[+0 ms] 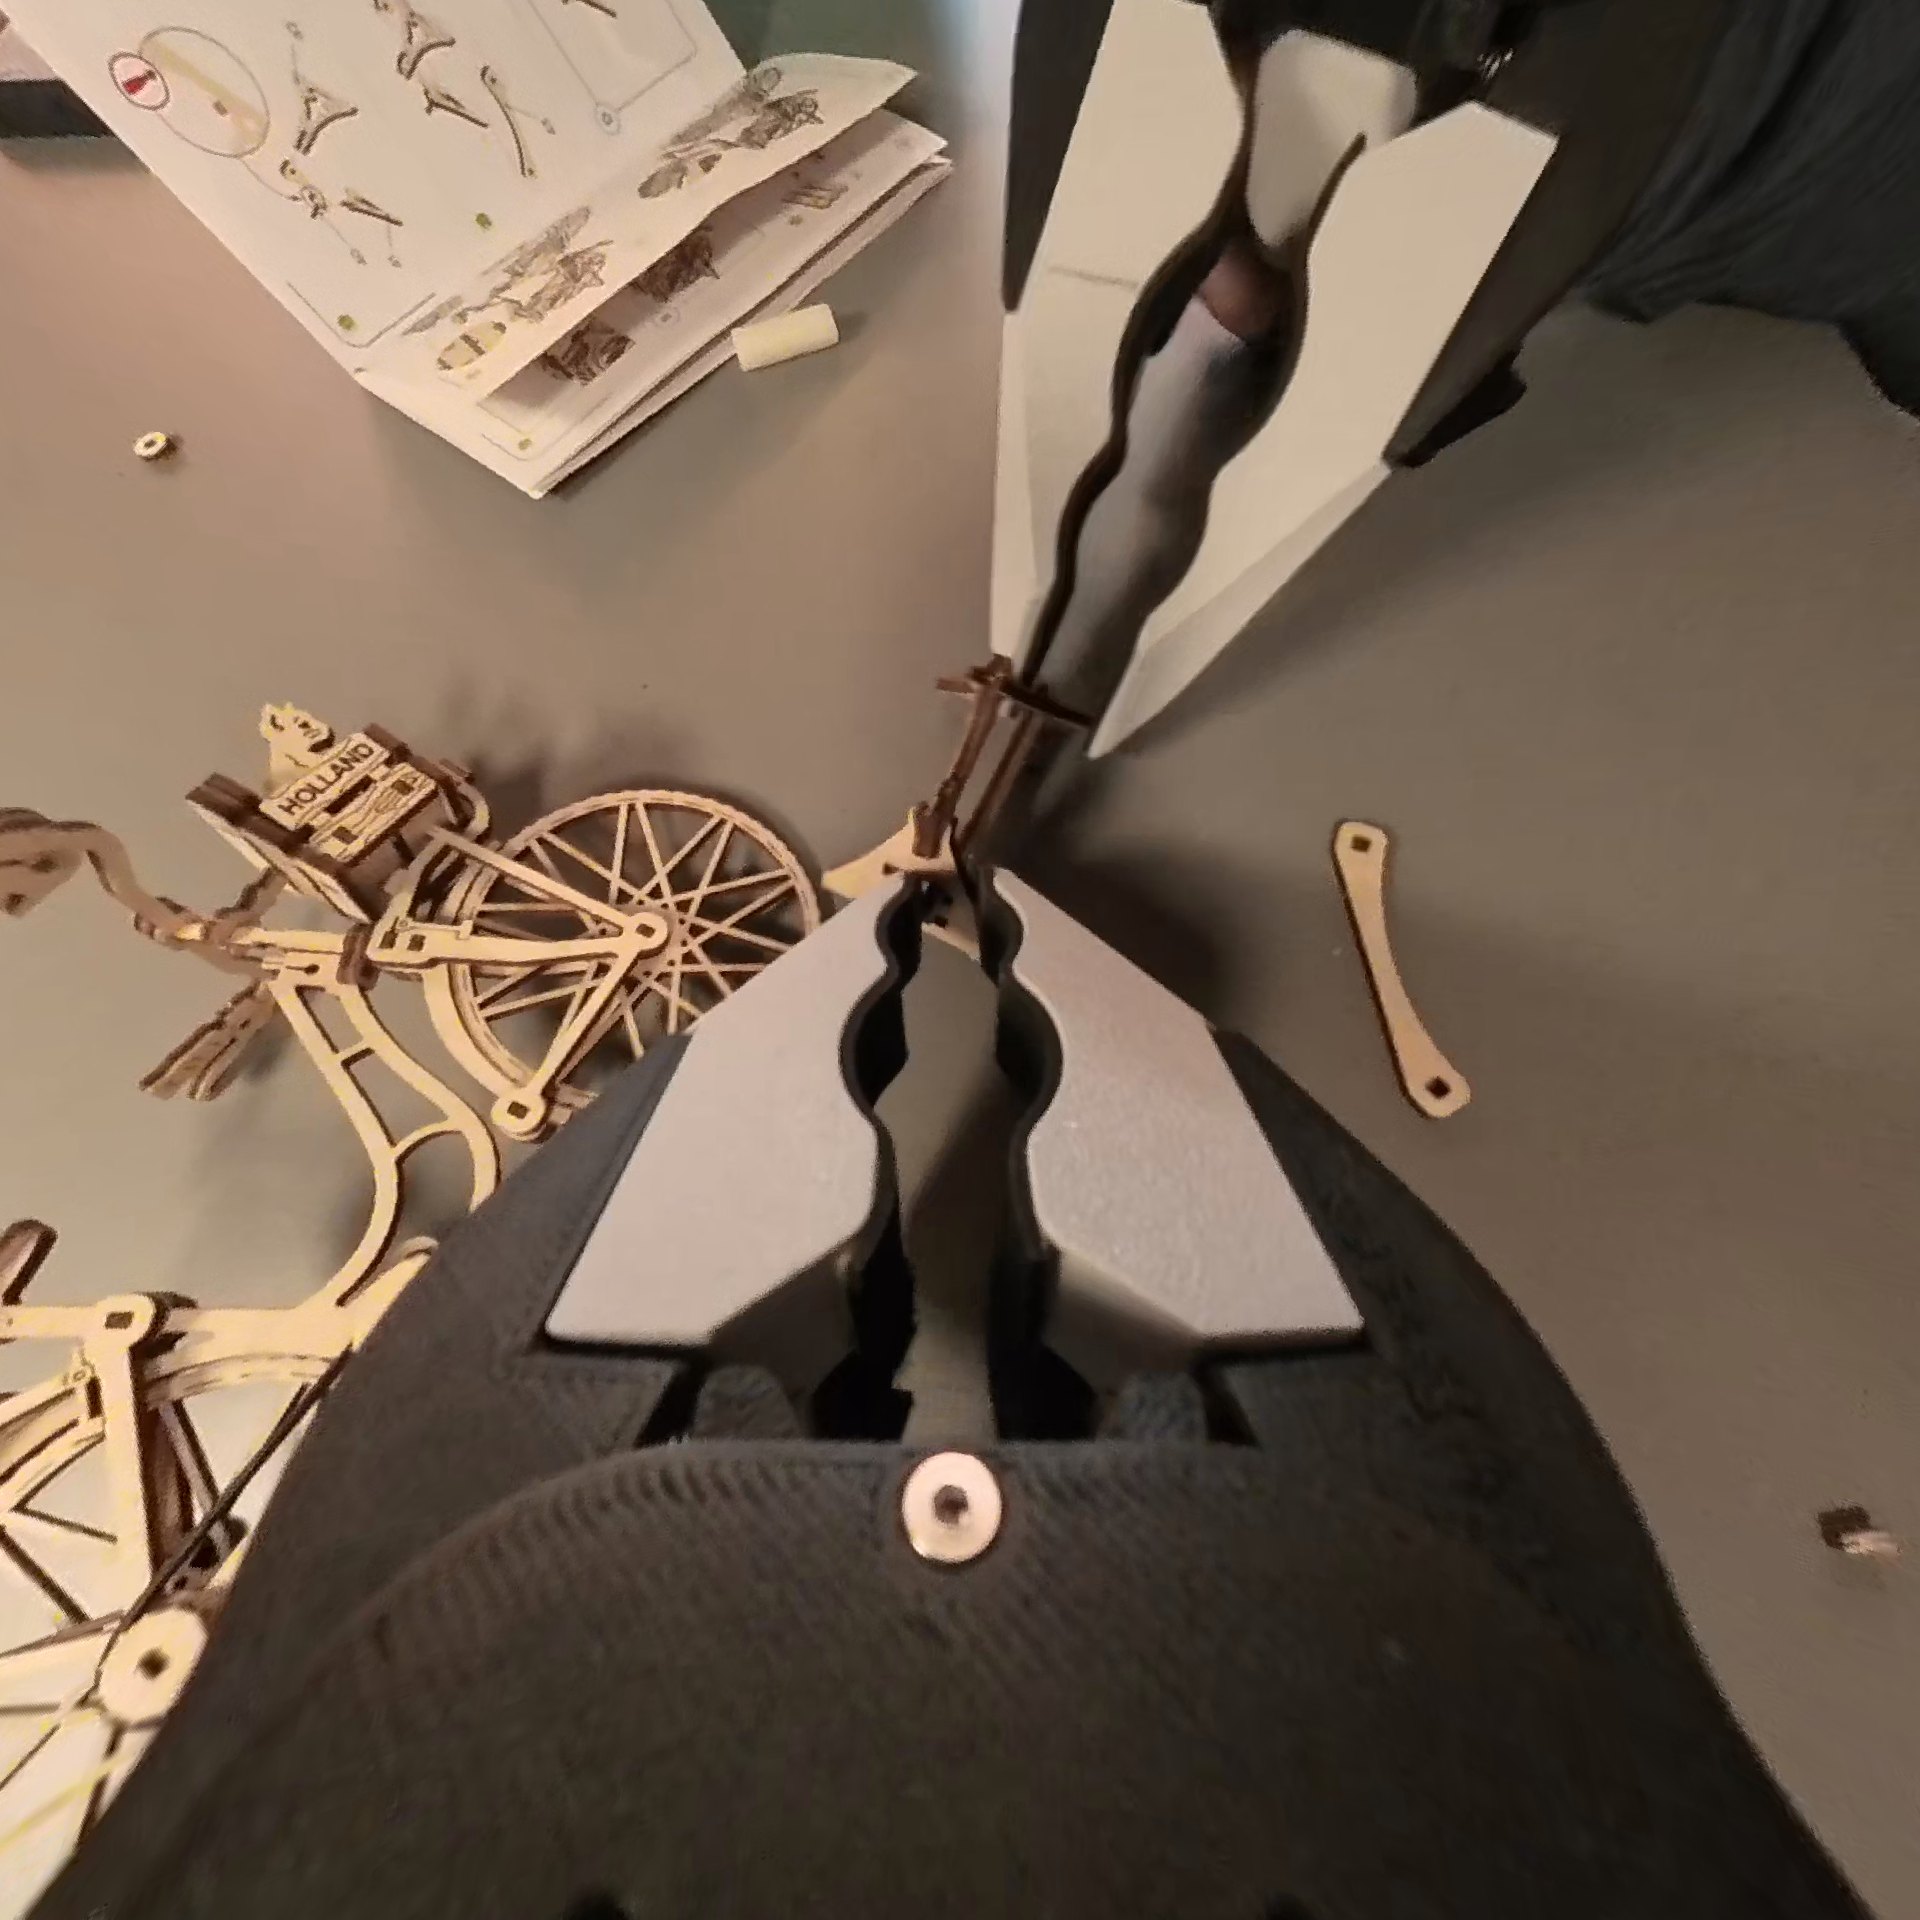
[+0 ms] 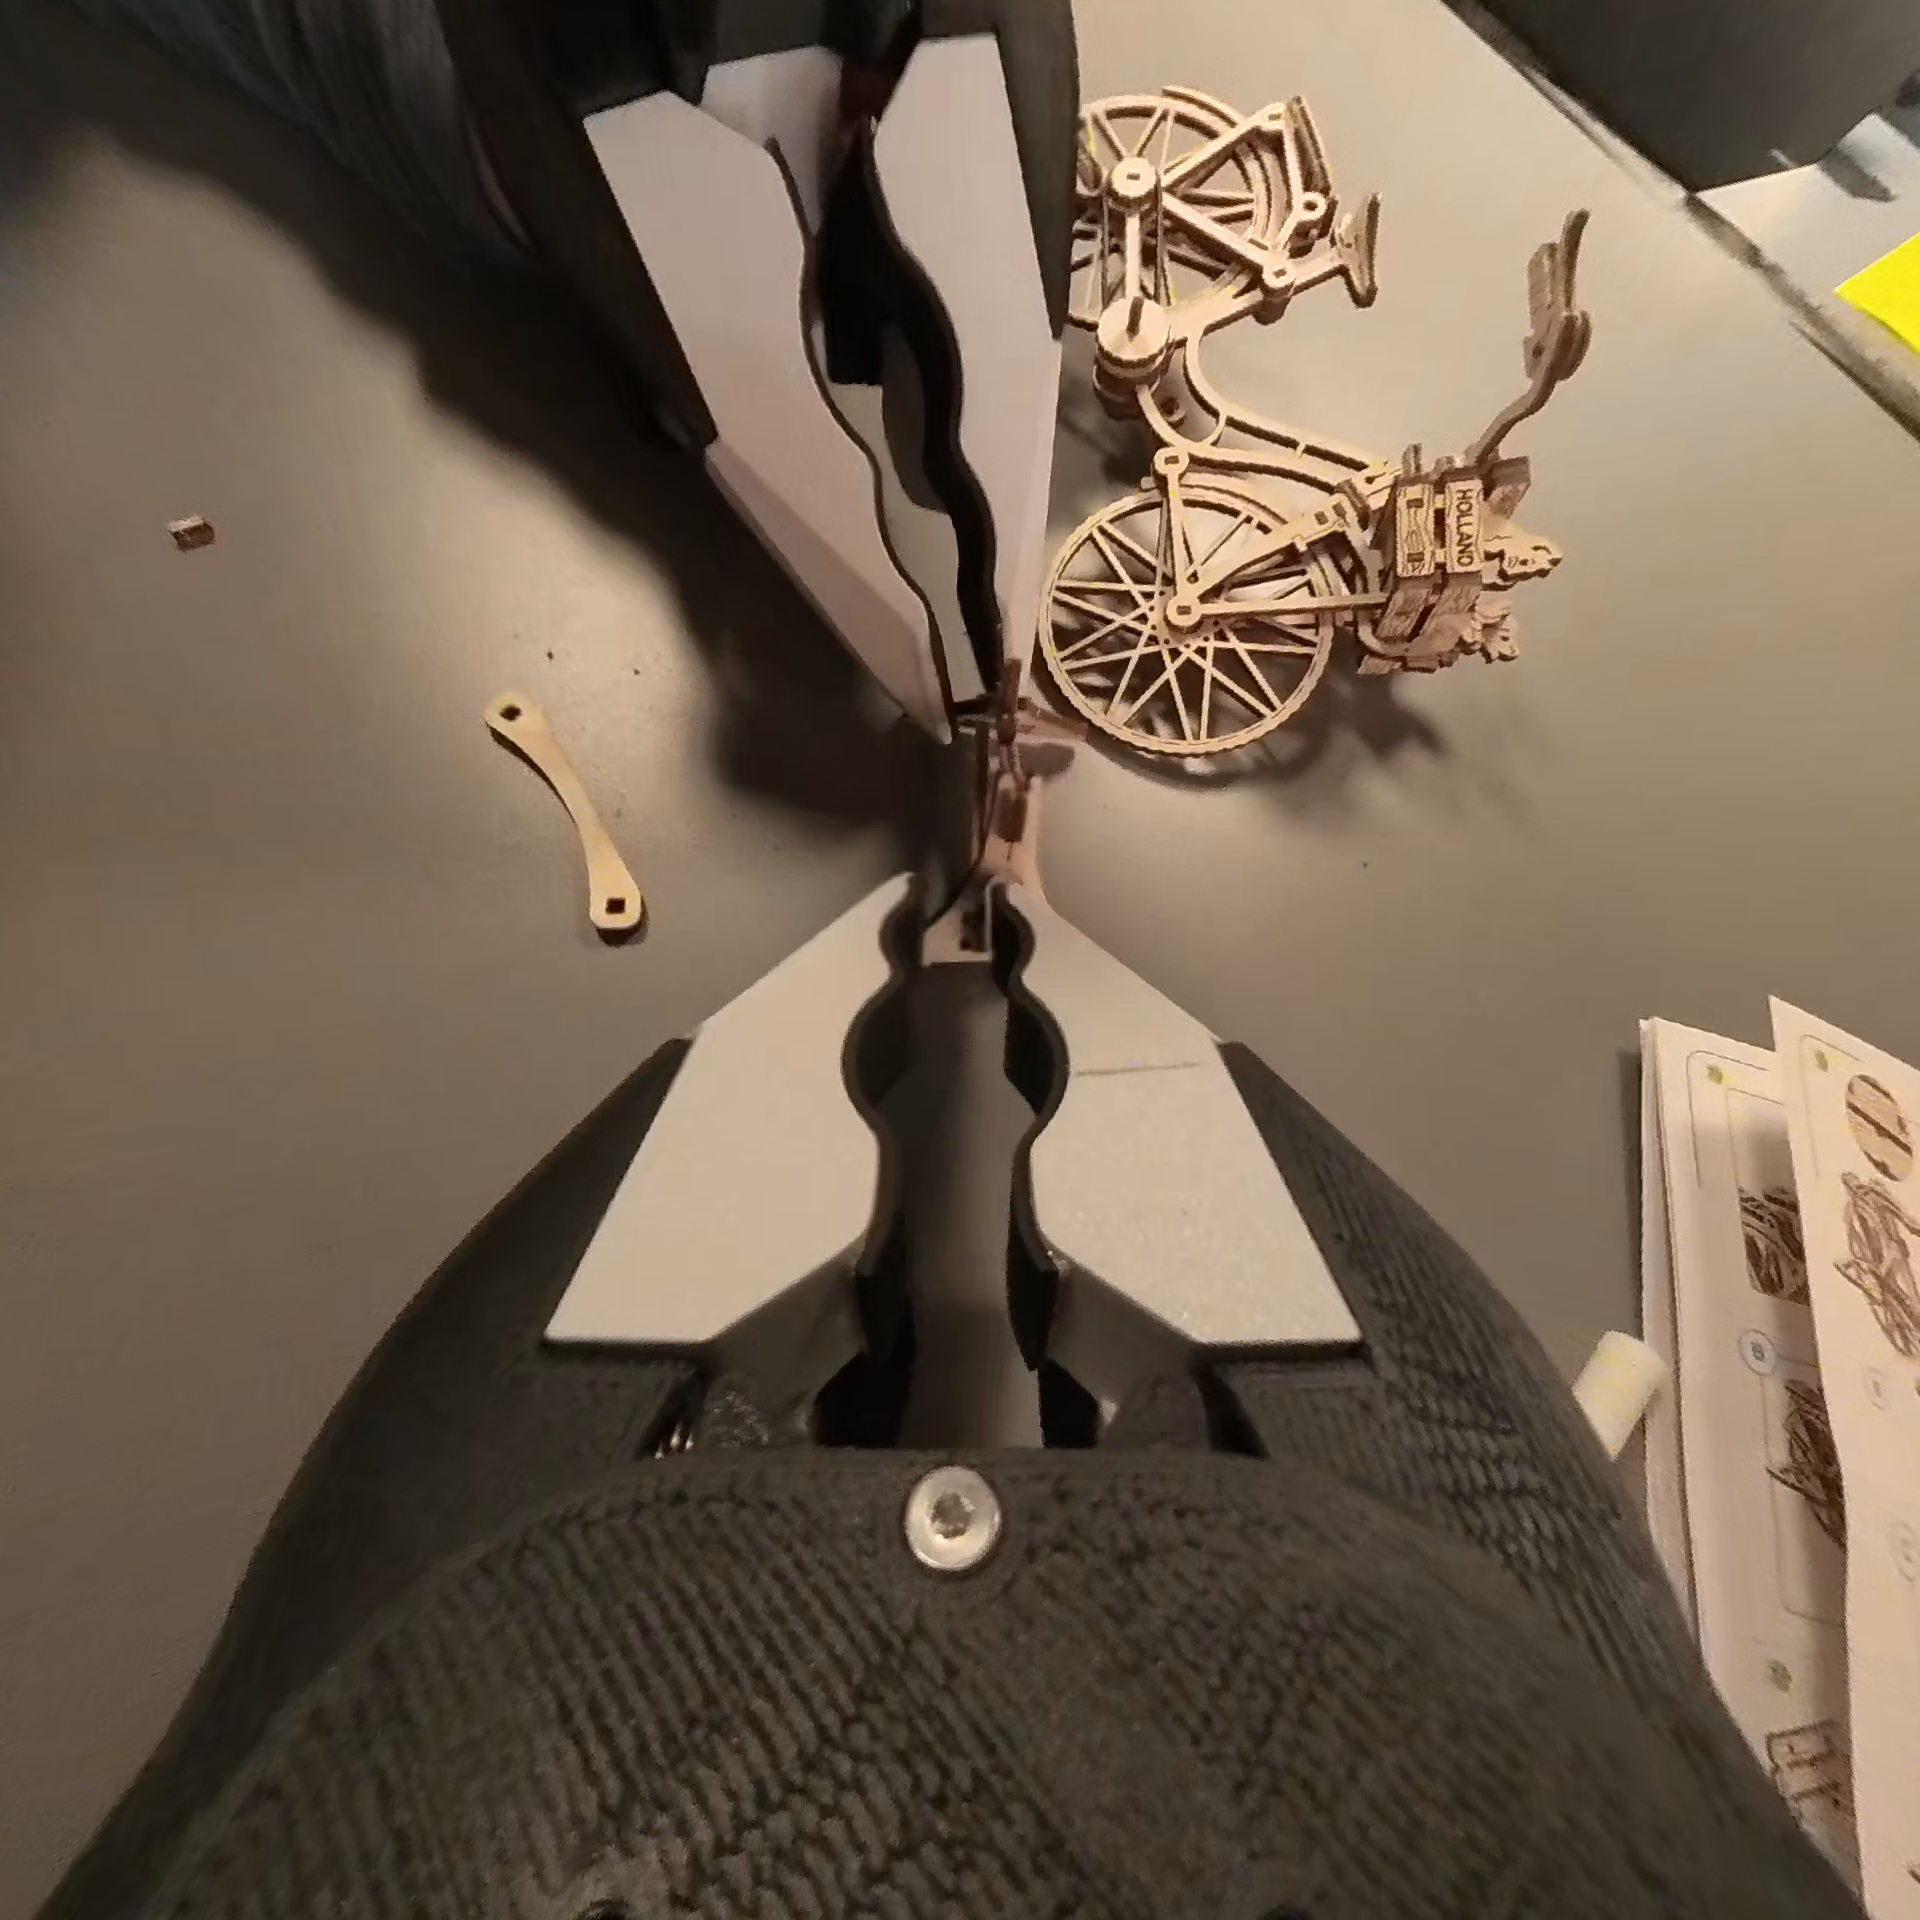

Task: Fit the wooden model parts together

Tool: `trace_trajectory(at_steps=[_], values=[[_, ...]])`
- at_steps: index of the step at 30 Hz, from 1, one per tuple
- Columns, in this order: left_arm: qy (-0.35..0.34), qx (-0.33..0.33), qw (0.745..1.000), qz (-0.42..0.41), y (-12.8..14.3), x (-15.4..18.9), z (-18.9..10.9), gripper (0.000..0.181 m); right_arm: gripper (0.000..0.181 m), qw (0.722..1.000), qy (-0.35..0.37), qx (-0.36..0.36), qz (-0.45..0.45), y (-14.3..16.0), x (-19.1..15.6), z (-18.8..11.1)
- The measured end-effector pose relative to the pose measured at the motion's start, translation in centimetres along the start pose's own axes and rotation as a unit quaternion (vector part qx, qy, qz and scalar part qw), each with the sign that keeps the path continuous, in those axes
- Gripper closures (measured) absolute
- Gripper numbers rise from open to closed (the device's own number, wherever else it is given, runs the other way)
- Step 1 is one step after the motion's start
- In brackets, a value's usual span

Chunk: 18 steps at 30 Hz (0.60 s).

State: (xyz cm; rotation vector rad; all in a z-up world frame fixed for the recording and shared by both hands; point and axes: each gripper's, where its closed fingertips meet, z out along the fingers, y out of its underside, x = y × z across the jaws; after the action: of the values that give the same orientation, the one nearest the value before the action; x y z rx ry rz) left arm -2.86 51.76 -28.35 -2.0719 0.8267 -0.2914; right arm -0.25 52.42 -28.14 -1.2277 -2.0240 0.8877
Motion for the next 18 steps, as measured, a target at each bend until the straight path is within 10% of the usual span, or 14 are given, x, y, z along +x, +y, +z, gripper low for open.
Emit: trace_trajectory(at_steps=[9, 13, 18], values=[[-0.036, 0.091, 0.995, 0.019, -1.2, -1.0, -2.9, 0.145, 0.146, 0.994, 0.078, 0.073, 0.015, -1.0, 1.2, -2.8], [-0.067, 0.161, 0.984, 0.03, -2.5, -2.4, -4.5, 0.16, 0.18, 0.981, 0.169, 0.093, 0.017, -1.1, 3.4, -4.8], [-0.065, 0.185, 0.98, 0.026, -2.9, -2.7, -5.0, 0.181, 0.181, 0.976, 0.194, 0.101, 0.014, -1.4, 4.0, -5.6]])
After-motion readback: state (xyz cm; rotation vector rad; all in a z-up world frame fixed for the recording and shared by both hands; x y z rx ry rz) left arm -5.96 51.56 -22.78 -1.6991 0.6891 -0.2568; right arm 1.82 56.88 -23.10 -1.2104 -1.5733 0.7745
